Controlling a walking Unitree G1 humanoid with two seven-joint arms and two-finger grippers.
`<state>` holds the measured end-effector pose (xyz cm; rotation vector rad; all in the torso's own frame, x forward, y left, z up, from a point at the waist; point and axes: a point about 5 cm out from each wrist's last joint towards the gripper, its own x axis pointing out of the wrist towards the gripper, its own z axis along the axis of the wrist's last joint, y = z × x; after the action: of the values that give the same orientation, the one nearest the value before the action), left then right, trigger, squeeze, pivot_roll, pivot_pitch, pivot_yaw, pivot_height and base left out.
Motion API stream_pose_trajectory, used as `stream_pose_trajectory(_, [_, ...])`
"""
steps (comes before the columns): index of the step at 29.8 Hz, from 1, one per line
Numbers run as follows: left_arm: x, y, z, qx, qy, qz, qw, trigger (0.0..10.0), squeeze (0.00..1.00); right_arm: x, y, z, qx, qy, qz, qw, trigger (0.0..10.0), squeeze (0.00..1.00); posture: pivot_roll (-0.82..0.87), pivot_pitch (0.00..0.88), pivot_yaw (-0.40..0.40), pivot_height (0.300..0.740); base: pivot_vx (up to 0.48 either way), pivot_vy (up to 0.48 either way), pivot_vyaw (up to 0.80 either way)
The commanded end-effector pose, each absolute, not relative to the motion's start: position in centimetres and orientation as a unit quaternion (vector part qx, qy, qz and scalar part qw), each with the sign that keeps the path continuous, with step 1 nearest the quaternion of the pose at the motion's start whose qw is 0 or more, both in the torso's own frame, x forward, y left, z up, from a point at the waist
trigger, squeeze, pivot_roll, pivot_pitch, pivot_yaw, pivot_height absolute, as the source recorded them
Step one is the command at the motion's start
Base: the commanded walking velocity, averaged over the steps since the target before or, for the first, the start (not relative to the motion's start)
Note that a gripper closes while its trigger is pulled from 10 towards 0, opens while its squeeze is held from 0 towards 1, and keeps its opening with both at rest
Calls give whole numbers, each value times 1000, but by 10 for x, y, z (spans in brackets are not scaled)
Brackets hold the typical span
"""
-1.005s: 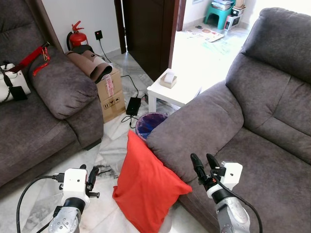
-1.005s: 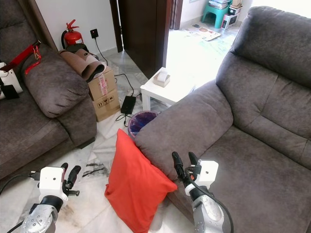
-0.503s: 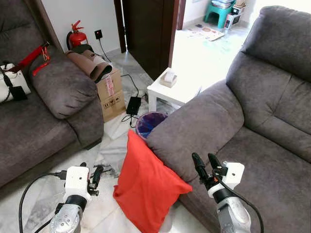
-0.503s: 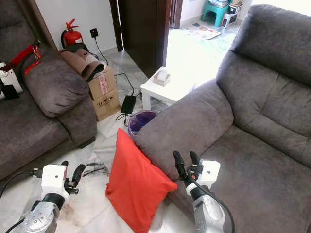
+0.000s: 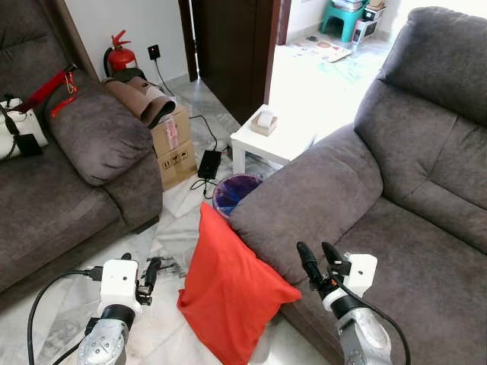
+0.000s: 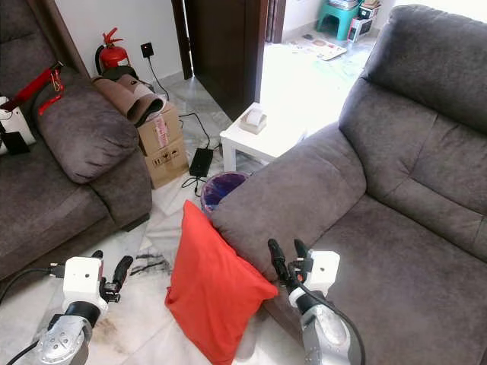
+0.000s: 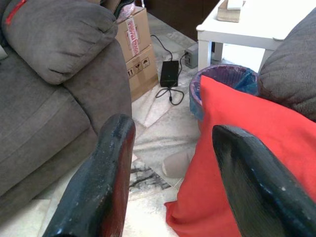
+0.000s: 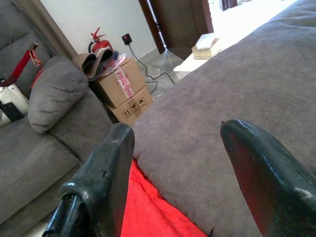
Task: Move the pillow to the sofa from floor
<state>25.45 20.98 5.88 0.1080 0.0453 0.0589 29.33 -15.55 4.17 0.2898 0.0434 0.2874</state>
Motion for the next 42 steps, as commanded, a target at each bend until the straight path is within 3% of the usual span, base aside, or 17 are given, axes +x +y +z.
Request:
stream_pose_trajectory(1, [252, 213, 59, 61, 22, 35, 997, 10000, 0, 290, -157, 42, 158, 8, 141, 977, 10000, 0, 66, 179, 12, 710, 0, 0, 0])
stream_pose_trajectory(27, [250, 214, 60, 76, 26, 38, 996, 10000, 0, 294, -154, 39, 124, 32, 139, 982, 10000, 0, 69, 158, 13, 690, 0, 0, 0])
stream_pose_trajectory(31, [250, 215, 60, 76, 26, 39, 996, 10000, 0, 293, -153, 37, 123, 36, 141, 982, 10000, 0, 69, 159, 14, 660, 0, 0, 0])
stream_pose_trajectory(42, [250, 215, 59, 75, 32, 38, 996, 10000, 0, 293, -155, 38, 122, 30, 133, 983, 10000, 0, 70, 167, 11, 660, 0, 0, 0])
